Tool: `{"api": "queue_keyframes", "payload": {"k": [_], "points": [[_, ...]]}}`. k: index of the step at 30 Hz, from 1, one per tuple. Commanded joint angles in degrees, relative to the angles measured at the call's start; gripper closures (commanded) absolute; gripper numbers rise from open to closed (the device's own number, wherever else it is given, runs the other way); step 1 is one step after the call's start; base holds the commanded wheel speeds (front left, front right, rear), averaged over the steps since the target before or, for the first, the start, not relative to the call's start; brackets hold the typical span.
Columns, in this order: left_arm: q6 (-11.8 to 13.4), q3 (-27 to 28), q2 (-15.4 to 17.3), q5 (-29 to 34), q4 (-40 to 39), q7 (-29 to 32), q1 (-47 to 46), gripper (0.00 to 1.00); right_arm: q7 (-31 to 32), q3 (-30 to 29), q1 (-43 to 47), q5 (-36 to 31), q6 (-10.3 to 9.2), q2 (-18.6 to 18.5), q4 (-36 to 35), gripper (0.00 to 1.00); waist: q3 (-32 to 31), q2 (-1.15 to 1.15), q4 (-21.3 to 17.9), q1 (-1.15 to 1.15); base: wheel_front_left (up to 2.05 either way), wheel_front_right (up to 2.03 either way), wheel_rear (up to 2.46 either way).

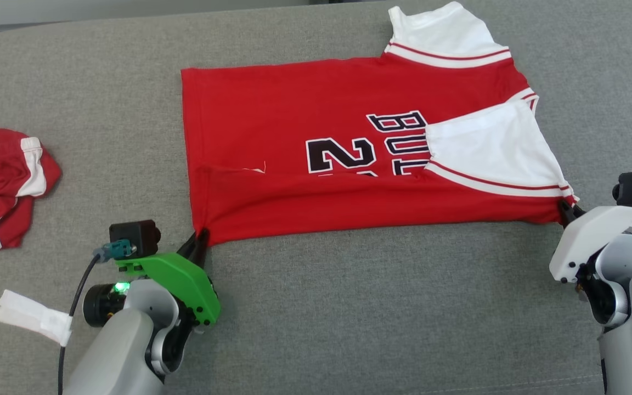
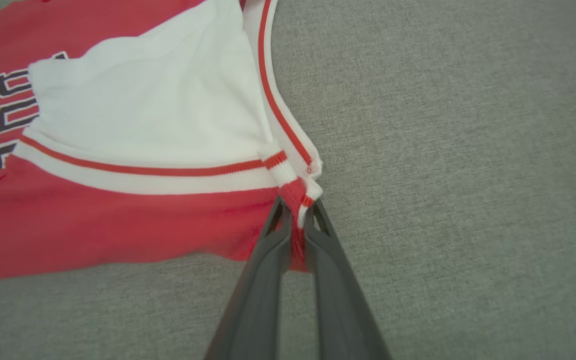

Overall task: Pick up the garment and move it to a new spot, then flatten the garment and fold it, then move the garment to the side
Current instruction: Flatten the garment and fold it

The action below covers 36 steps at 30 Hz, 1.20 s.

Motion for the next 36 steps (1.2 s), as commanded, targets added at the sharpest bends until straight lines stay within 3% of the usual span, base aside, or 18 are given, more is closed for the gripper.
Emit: {"api": "queue_keyframes", "payload": {"k": [1,16,17,18,19,30,36], "points": [[0.1,0.5,1.4,-0.7,-0.7,-0.3,2.2,1.00,0.2,-0.7,1.8,0.2,-0.14,-0.4,-1.2,1.00,-2.0,0.00,0.3,0.00,0.00,0.00,0.00],[5.5,1.1,6.9,-3.9,-17.0,7.1,17.3,1.00,5.9,-2.8,16.1,2.4,-0.16,3.0,-13.6,1.00,-5.4,0.00,0.8,0.00,0.00,0.00,0.00],[5.7,1.2,7.0,-3.9,-17.6,7.2,17.7,1.00,5.9,-2.7,16.5,2.5,-0.15,3.1,-13.8,0.64,-5.4,0.00,0.8,0.00,0.00,0.00,0.00],[6.1,1.2,7.2,-3.8,-18.2,7.2,18.1,0.55,6.0,-2.7,17.0,2.6,-0.15,3.2,-13.9,0.00,-5.3,0.00,0.8,0.00,0.00,0.00,0.00],[6.3,1.2,7.3,-3.6,-18.6,7.3,18.4,0.00,6.1,-2.7,17.2,2.7,-0.14,3.3,-14.0,0.00,-5.2,0.00,0.8,0.00,0.00,0.00,0.00],[7.2,3.4,7.5,-3.3,-19.5,4.3,14.6,0.00,7.5,-1.2,13.8,2.6,-0.11,3.4,-16.6,0.00,-4.8,0.00,1.1,0.00,0.00,0.00,0.00],[5.7,3.0,8.4,-1.9,-16.7,6.7,5.1,0.00,11.4,5.1,2.3,2.9,-0.11,-1.4,-16.2,0.00,-2.7,0.00,0.6,0.00,0.00,0.00,0.00]]}}
